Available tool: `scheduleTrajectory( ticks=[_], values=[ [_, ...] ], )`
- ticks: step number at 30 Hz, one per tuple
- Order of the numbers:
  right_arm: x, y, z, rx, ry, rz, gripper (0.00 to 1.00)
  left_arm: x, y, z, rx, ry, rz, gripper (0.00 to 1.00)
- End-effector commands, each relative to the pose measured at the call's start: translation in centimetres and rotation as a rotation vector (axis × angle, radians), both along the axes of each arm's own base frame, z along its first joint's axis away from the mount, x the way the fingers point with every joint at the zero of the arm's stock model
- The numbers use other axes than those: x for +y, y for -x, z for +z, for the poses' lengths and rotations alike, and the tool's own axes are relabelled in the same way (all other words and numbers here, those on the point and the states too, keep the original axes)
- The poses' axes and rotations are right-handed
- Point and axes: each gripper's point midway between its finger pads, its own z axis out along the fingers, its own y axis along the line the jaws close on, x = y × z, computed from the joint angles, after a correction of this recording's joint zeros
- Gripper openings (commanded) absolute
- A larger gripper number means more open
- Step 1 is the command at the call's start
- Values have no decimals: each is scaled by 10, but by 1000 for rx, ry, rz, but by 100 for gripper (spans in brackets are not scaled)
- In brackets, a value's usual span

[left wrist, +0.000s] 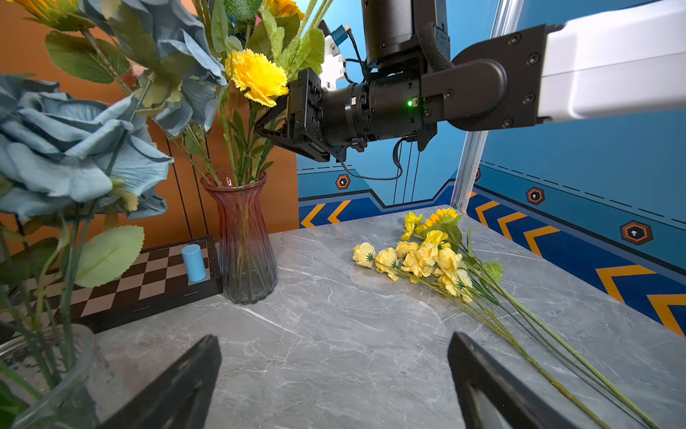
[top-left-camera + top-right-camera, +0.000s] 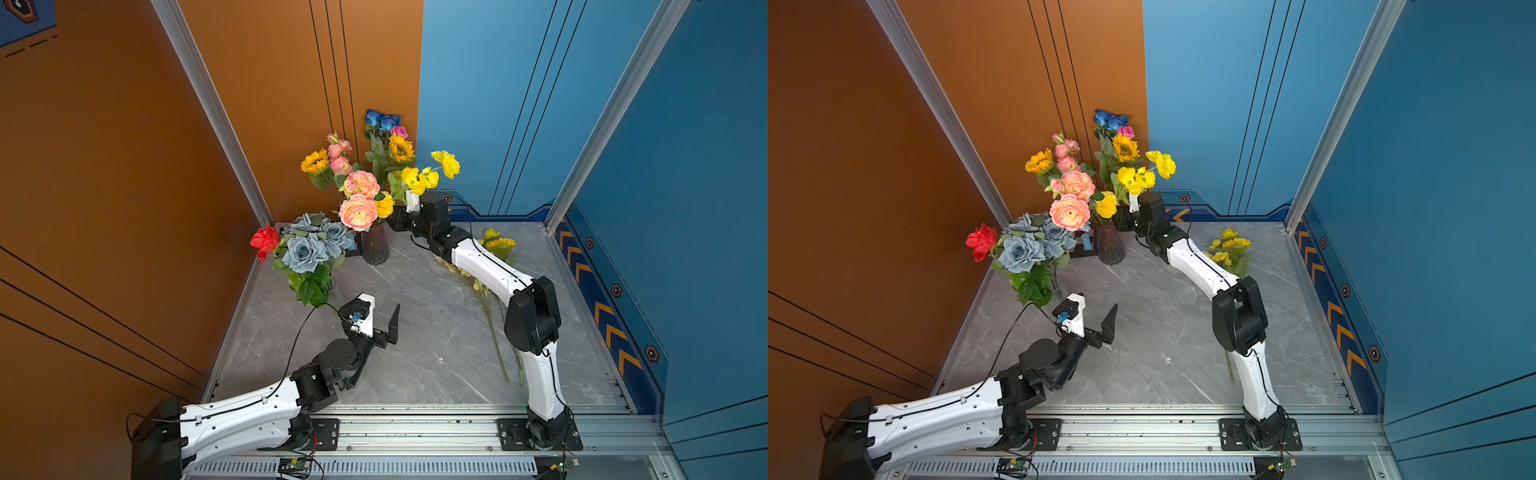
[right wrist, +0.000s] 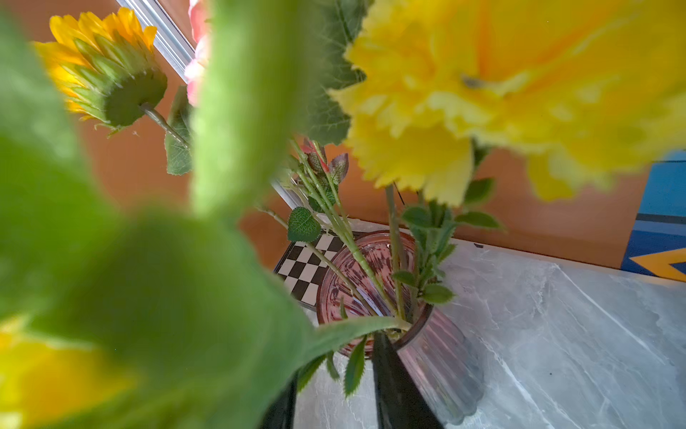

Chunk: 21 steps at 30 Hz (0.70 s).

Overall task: Pick out yellow flowers from the vase
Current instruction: Pick up the flower from the vase.

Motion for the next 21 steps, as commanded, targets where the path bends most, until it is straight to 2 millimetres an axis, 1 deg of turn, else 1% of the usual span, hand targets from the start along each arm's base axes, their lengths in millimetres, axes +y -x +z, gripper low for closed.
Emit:
scheduleTrajectory(
  ticks=[1,3,4,7,10,13,16,20,21],
  values=[
    [-4,-4,23,-85,14,-39,37,5,0,-4,-1,-10,9,98],
    [-5,-6,25,-93,15,-51,36,6,1,-4,0,-9,8,98],
    [-5,-7,25,-93,17,-57,35,6,1,-4,0,-9,9,98],
    [-5,-9,28,-100,17,-62,23,5,1,-4,0,-9,7,98],
    [-4,-7,32,-108,28,-63,18,5,2,-4,-1,-11,6,98],
    [-3,-2,36,-118,49,-60,9,5,2,-5,0,-13,6,98],
    [-4,3,39,-121,69,-58,7,5,2,-5,-1,-13,5,98],
    [-11,8,45,-138,97,-74,2,4,2,-2,-6,-14,3,98],
    [-12,7,42,-136,106,-79,0,4,3,-2,-6,-15,2,98]
  ],
)
